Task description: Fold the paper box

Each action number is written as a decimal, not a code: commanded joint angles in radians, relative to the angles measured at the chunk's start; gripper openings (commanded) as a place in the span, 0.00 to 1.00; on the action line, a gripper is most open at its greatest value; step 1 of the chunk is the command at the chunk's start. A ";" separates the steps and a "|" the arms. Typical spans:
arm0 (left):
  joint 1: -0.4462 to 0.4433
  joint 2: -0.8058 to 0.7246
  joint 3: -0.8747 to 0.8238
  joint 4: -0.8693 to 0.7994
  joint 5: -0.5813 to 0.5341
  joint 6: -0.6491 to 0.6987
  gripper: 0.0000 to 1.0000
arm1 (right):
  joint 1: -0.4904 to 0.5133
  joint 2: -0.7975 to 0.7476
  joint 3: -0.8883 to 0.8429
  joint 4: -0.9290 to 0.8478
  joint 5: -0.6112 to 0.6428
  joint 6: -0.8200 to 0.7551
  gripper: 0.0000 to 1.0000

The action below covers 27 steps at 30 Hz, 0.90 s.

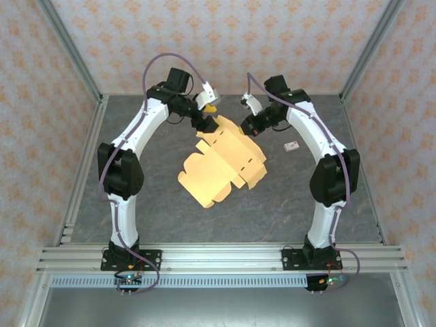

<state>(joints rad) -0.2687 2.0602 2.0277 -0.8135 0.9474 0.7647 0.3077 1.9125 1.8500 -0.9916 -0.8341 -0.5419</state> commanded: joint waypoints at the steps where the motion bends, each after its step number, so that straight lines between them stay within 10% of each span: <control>1: -0.011 0.047 0.090 -0.104 0.036 0.080 0.79 | 0.010 -0.016 0.021 -0.020 0.007 -0.052 0.00; 27: -0.033 0.162 0.262 -0.309 0.102 0.236 0.15 | 0.027 -0.070 -0.008 0.032 0.013 -0.044 0.00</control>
<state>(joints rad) -0.2947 2.2097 2.2551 -1.0847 1.0367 0.9798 0.3279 1.8992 1.8496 -0.9867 -0.8268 -0.5709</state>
